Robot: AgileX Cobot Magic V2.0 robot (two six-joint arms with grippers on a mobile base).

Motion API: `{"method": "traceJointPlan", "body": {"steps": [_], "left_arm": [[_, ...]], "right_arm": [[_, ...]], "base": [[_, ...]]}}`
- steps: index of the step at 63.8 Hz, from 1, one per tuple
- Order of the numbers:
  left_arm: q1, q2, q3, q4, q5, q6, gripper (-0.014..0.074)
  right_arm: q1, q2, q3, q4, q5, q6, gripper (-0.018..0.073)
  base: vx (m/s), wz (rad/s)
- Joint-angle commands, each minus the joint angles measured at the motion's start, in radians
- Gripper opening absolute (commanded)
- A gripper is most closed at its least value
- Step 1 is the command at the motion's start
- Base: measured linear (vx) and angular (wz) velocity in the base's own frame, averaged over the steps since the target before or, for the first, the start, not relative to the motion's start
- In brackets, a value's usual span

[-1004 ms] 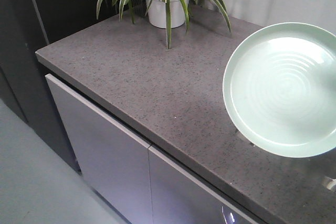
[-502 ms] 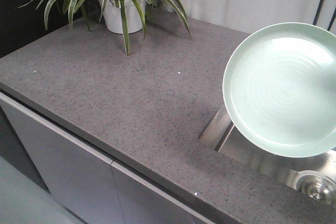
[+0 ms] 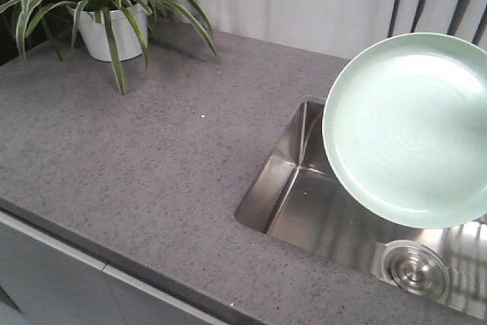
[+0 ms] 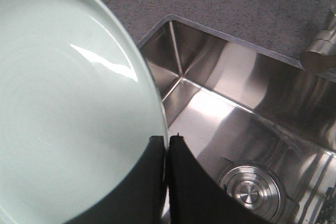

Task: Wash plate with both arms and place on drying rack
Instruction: 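Drive along the counter to the steel sink holding the plate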

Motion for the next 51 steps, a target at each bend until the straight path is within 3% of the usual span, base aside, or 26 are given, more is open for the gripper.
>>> {"method": "traceJointPlan", "body": {"steps": [1,51], "left_arm": [[0.001,-0.016,0.022,-0.008,-0.067,-0.002,-0.0006],[0.001,-0.016,0.022,-0.008,-0.067,-0.002,-0.0006]], "right_arm": [[-0.007,-0.010,-0.026,0.041,-0.045,-0.006,-0.0003],[-0.007,-0.010,-0.026,0.041,-0.045,-0.006,-0.0003]], "base": [[0.07,-0.29],[0.06,-0.28]]}}
